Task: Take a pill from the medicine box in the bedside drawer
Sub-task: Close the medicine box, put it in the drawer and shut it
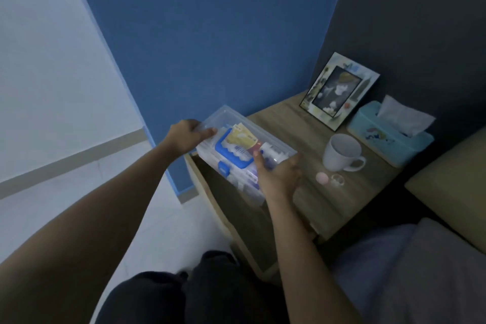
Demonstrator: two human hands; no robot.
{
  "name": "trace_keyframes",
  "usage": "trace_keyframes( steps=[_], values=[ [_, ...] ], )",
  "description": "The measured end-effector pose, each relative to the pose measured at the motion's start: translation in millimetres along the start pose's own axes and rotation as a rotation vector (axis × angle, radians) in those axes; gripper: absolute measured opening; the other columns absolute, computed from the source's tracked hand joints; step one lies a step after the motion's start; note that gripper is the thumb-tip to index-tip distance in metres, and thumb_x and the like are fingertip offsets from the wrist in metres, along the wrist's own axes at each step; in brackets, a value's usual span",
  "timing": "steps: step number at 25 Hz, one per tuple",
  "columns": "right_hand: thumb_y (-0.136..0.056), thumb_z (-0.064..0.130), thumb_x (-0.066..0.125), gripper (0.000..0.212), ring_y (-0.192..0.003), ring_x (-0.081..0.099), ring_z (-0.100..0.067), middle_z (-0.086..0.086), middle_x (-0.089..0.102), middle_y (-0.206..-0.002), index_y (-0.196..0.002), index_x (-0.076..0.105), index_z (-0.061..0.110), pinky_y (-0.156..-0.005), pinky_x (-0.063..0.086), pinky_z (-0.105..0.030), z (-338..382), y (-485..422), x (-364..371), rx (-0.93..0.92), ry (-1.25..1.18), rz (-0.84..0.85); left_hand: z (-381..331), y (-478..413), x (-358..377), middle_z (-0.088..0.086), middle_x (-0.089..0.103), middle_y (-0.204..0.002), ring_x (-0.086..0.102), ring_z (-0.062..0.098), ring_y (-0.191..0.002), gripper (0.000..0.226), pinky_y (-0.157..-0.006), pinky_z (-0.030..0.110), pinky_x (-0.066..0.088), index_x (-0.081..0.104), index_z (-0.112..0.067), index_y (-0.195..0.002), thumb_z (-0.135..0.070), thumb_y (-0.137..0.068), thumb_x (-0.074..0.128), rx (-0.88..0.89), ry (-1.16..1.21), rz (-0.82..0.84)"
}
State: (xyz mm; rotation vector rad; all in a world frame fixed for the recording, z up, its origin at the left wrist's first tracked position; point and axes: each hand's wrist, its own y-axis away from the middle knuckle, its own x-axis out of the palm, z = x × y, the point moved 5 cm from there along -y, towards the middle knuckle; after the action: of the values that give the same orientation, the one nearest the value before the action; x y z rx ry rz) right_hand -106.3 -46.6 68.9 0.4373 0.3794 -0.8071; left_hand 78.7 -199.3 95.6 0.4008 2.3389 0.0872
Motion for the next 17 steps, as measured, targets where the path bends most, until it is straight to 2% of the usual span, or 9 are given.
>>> trace_keyframes(
  steps=[4, 6, 9, 13, 17],
  values=[
    [-0.073, 0.047, 0.073, 0.1, -0.128, 0.044, -0.03, -0.013, 0.039, -0.143, -0.147, 0.012, 0.019, -0.1, 0.046, -0.049, -41.3, 30.3, 5.9, 0.037, -0.049, 0.017, 16.6, 10.9, 20.3, 0.007, 0.064, -0.106, 0.057, 0.025, -0.098, 0.038, -0.08, 0.034, 0.044, 0.065, -0.013, -0.106, -0.041, -0.081, 0.064, -0.032, 0.062, 0.067],
    [-0.073, 0.045, 0.074, 0.102, -0.128, 0.043, -0.029, -0.014, 0.036, -0.145, -0.148, 0.01, 0.02, -0.1, 0.047, -0.048, -58.9, 39.1, 12.1, 0.058, -0.051, -0.023, 26.3, 5.6, 35.1, 0.01, 0.065, -0.112, 0.058, 0.028, -0.104, 0.038, -0.089, 0.038, 0.047, 0.065, -0.012, -0.11, -0.036, -0.082, 0.065, -0.049, 0.068, 0.129],
    [-0.074, 0.046, 0.073, 0.101, -0.127, 0.044, -0.028, -0.014, 0.033, -0.145, -0.148, 0.01, 0.02, -0.098, 0.049, -0.046, -78.3, 42.1, 22.5, 0.078, -0.014, -0.077, 39.0, -8.3, 54.1, 0.012, 0.063, -0.121, 0.055, 0.03, -0.112, 0.041, -0.1, 0.041, 0.044, 0.063, -0.012, -0.116, -0.035, -0.083, 0.064, -0.057, 0.013, 0.221],
    [-0.073, 0.049, 0.072, 0.103, -0.129, 0.042, -0.028, -0.014, 0.031, -0.147, -0.149, 0.008, 0.02, -0.099, 0.048, -0.046, -106.6, 36.5, 46.0, 0.153, 0.002, -0.102, 59.3, -36.2, 80.8, 0.012, 0.057, -0.13, 0.05, 0.03, -0.119, 0.053, -0.091, 0.031, 0.035, 0.054, -0.014, -0.128, -0.043, -0.084, 0.06, -0.039, -0.198, 0.365],
    [-0.074, 0.052, 0.07, 0.106, -0.129, 0.042, -0.03, -0.015, 0.03, -0.148, -0.149, 0.002, 0.021, -0.097, 0.048, -0.044, -130.7, 24.6, 64.5, 0.211, 0.022, -0.091, 75.3, -60.6, 103.0, 0.015, 0.058, -0.127, 0.052, 0.03, -0.116, 0.06, -0.092, 0.035, 0.041, 0.054, -0.011, -0.128, -0.048, -0.082, 0.061, 0.003, -0.348, 0.425]
  ],
)
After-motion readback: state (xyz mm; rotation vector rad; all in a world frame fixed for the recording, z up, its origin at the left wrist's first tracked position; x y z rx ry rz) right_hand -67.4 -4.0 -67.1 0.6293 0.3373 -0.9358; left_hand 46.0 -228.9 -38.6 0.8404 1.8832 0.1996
